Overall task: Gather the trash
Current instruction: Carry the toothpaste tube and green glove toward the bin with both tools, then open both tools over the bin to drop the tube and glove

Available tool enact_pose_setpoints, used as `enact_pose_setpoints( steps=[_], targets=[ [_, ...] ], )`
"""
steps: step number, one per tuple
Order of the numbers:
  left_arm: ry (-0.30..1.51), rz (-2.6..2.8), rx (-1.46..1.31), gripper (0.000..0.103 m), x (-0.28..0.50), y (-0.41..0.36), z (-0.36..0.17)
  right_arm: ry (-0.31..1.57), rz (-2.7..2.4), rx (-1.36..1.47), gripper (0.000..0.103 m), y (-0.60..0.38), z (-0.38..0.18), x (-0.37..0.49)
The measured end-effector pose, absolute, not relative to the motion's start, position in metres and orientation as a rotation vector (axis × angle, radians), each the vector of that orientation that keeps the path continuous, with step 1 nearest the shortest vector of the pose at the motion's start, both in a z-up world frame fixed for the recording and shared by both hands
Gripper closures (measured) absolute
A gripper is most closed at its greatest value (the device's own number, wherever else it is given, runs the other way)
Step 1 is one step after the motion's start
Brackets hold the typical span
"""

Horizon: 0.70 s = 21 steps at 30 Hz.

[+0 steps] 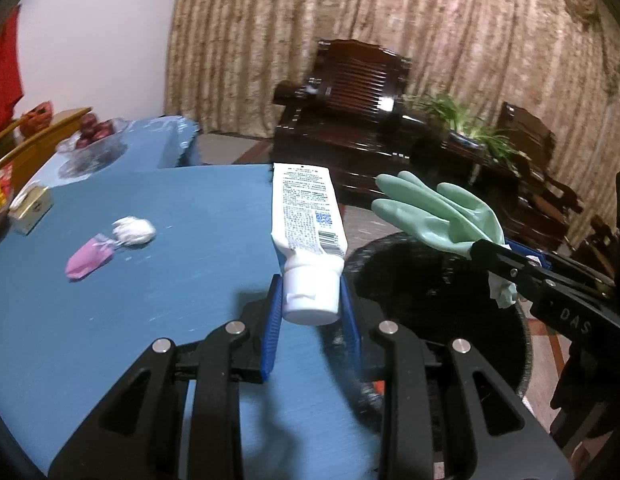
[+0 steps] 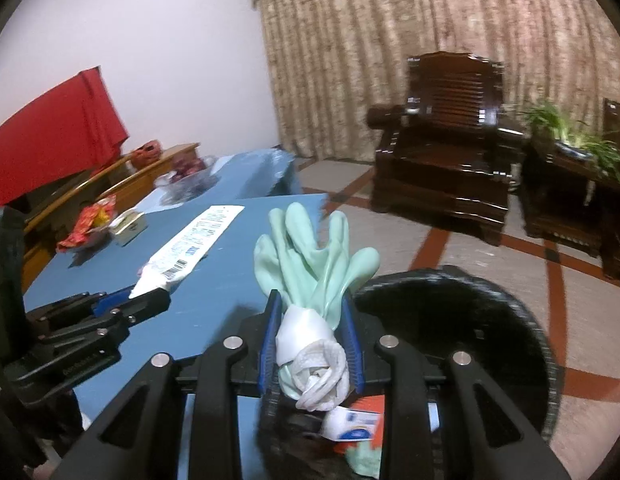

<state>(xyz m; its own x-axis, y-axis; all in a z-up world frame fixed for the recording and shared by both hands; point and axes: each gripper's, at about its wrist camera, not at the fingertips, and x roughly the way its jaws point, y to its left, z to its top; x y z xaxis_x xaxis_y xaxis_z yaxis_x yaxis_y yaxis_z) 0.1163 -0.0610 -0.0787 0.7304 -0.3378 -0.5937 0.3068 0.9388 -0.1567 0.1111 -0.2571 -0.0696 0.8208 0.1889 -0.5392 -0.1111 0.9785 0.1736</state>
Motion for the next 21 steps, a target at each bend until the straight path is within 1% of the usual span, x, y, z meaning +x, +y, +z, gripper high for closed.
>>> enact_pose_setpoints(
  steps=[9, 21],
  targets=[
    [0.675, -0.48, 0.001, 0.076, 0.119, -0.12, -0.081, 0.6, 0.027, 0.177, 0.074, -0.312, -0.081, 0.094],
    [0.721, -0.561, 0.049, 0.076, 0.124, -0.162, -0.106, 0.64, -0.029, 0.195, 0.073, -0.332, -0.1, 0.091]
  ],
)
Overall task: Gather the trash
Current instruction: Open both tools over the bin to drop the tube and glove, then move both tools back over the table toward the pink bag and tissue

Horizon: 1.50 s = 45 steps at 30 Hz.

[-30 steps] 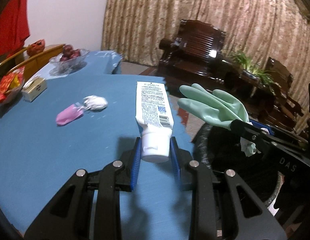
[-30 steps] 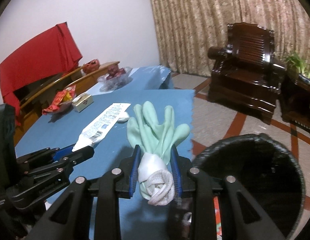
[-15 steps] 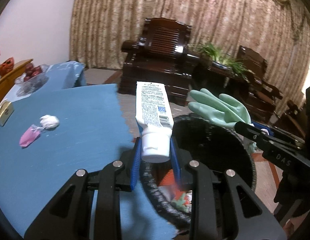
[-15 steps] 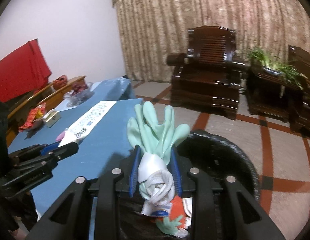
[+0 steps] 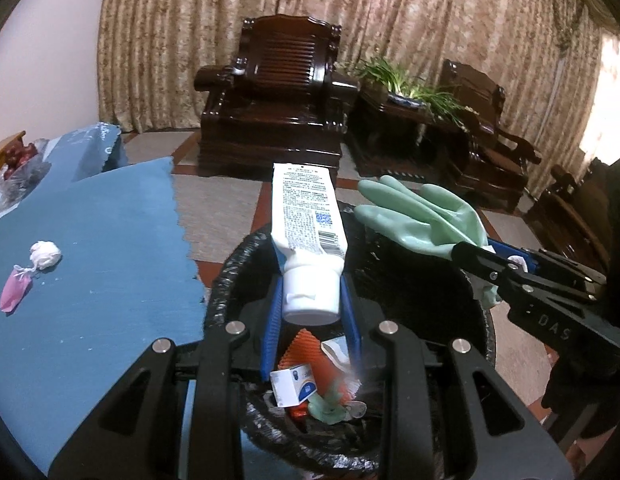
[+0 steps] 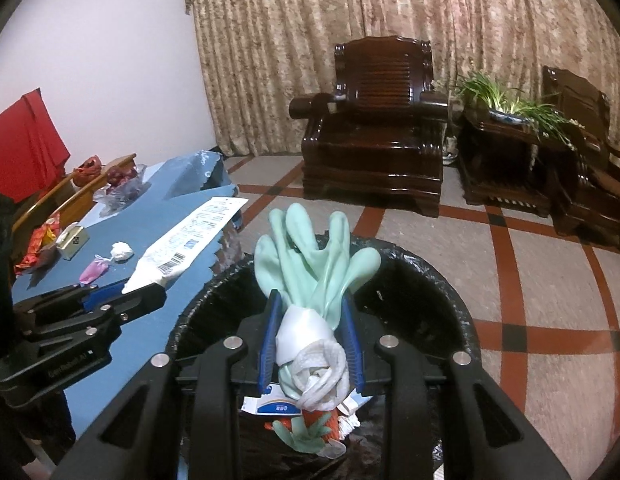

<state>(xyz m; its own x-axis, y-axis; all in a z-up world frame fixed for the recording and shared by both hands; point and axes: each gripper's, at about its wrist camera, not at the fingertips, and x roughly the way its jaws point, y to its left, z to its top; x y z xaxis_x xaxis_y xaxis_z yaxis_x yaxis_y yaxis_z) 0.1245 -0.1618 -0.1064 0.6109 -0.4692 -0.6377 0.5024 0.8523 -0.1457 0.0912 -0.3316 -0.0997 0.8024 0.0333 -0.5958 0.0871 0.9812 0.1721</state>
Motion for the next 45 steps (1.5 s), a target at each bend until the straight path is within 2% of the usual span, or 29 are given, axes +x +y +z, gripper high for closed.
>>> enact_pose_setpoints(
  steps=[3, 4, 5, 7, 8, 11, 13, 16, 20, 30, 45],
  targets=[
    [0.751, -0.591, 0.031, 0.074, 0.13, -0.164, -0.11, 0.653, -0.038, 0.194, 0.065, -0.333, -0.106, 0.091],
    [0.753, -0.596, 0.027, 0.068, 0.134, -0.163, -0.111, 0.651, -0.047, 0.193, 0.056, -0.333, -0.107, 0.091],
    [0.754, -0.599, 0.023, 0.058, 0.133, -0.163, -0.111, 0.65, -0.051, 0.192, 0.049, -0.333, -0.107, 0.09],
    [0.742, -0.603, 0.018, 0.048, 0.131, -0.159, -0.11, 0.649, -0.06, 0.191, 0.04, -0.335, -0.108, 0.088],
    [0.734, -0.602, 0.018, 0.044, 0.13, -0.156, -0.109, 0.647, -0.069, 0.19, 0.031, -0.335, -0.108, 0.087],
    [0.718, -0.589, 0.021, 0.033, 0.129, -0.149, -0.107, 0.638, -0.085, 0.184, 0.015, -0.336, -0.107, 0.083],
    [0.706, -0.578, 0.018, 0.027, 0.128, -0.146, -0.103, 0.627, -0.094, 0.184, 0.007, -0.336, -0.106, 0.082],
    [0.692, -0.539, 0.013, 0.017, 0.129, -0.133, -0.101, 0.624, -0.085, 0.187, 0.006, -0.335, -0.105, 0.083],
    [0.678, -0.482, 0.009, 0.013, 0.128, -0.111, -0.095, 0.621, -0.069, 0.188, 0.006, -0.328, -0.102, 0.086],
    [0.661, -0.346, -0.034, 0.012, 0.123, -0.05, -0.086, 0.617, 0.009, 0.171, 0.006, -0.292, -0.095, 0.097],
    [0.633, -0.135, -0.084, 0.012, 0.129, 0.054, -0.082, 0.606, 0.213, 0.076, 0.006, -0.188, -0.082, 0.147]
  ],
)
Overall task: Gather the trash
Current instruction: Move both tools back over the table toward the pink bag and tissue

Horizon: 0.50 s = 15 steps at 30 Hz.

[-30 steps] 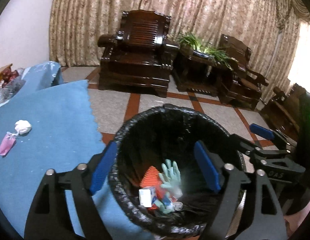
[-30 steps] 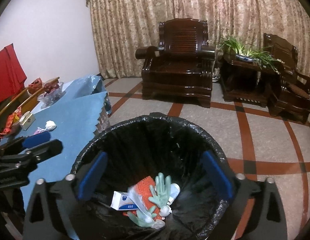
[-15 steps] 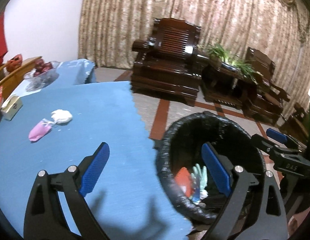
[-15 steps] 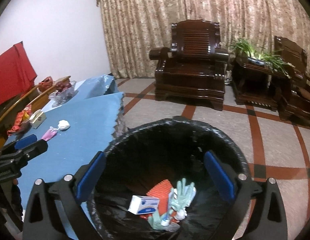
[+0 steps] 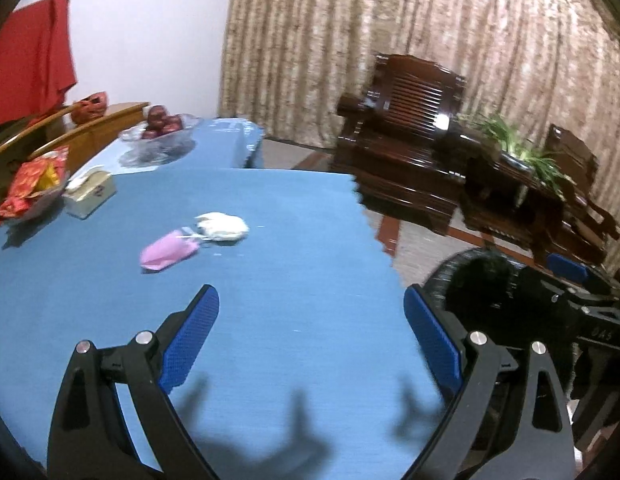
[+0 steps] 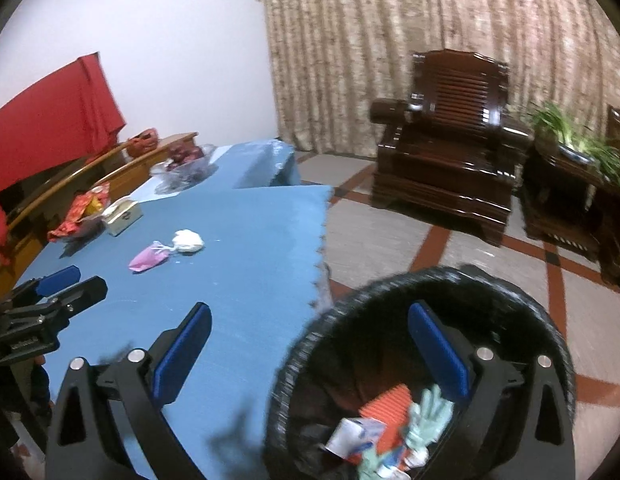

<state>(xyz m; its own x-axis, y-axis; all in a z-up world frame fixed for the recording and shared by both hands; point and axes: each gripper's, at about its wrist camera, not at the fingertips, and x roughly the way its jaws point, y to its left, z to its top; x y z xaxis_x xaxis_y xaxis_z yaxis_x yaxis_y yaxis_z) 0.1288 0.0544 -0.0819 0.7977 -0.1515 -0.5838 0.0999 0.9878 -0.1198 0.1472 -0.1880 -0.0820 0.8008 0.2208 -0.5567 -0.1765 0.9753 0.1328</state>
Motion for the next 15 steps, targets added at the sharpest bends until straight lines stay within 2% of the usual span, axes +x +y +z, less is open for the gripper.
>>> enact_pose_setpoints(
  steps=[15],
  targets=[
    [0.646, 0.066, -0.094, 0.012, 0.189, 0.154, -0.106, 0.609, 0.333, 0.031, 0.006, -0.09, -0.096, 0.251]
  ],
)
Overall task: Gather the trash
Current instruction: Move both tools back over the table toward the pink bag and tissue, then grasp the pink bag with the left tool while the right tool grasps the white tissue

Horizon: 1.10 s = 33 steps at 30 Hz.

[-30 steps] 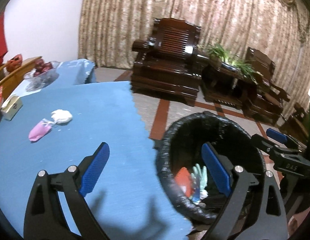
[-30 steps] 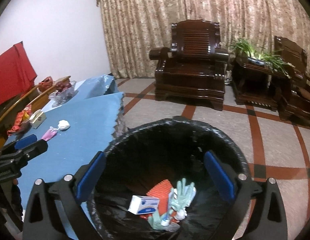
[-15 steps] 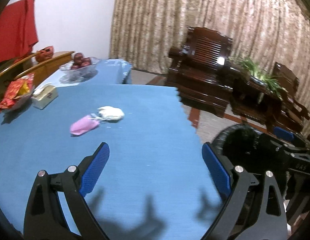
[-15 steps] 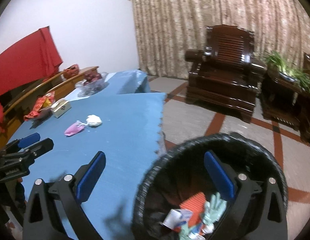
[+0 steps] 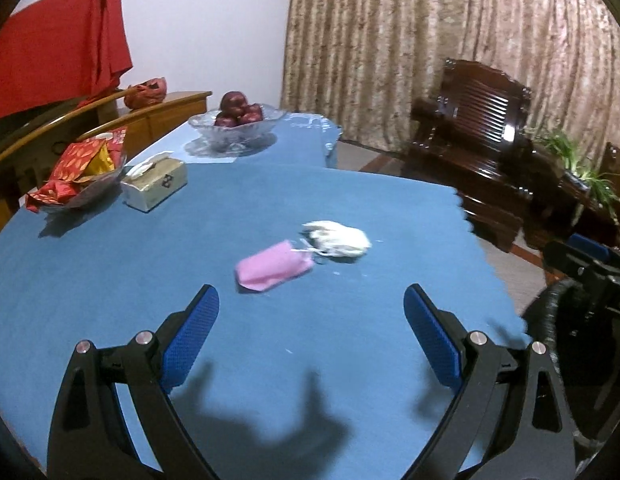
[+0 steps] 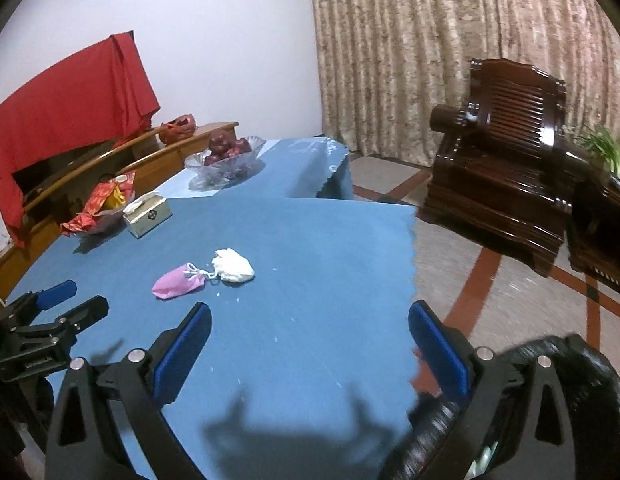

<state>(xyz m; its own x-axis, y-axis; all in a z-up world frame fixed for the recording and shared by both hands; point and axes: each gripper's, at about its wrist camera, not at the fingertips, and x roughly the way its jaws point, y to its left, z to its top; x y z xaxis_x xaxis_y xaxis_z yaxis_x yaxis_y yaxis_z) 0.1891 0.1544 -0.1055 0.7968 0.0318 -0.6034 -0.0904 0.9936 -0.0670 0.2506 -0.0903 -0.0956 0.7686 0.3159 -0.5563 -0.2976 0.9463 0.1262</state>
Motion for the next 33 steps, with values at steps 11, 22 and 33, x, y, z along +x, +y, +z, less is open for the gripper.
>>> enact_pose_setpoints(
  steps=[11, 22, 33],
  targets=[
    [0.713, 0.094, -0.084, 0.012, 0.26, 0.189, -0.149, 0.667, 0.361, -0.005, 0.006, -0.04, -0.131, 0.32],
    [0.806, 0.037, -0.119, 0.032, 0.302, 0.195, -0.189, 0.694, 0.39, -0.035, 0.006, -0.022, -0.15, 0.353],
    [0.811, -0.02, -0.132, 0.099, 0.3, 0.191, -0.191, 0.707, 0.421, -0.049, 0.006, -0.008, -0.157, 0.366]
  ],
)
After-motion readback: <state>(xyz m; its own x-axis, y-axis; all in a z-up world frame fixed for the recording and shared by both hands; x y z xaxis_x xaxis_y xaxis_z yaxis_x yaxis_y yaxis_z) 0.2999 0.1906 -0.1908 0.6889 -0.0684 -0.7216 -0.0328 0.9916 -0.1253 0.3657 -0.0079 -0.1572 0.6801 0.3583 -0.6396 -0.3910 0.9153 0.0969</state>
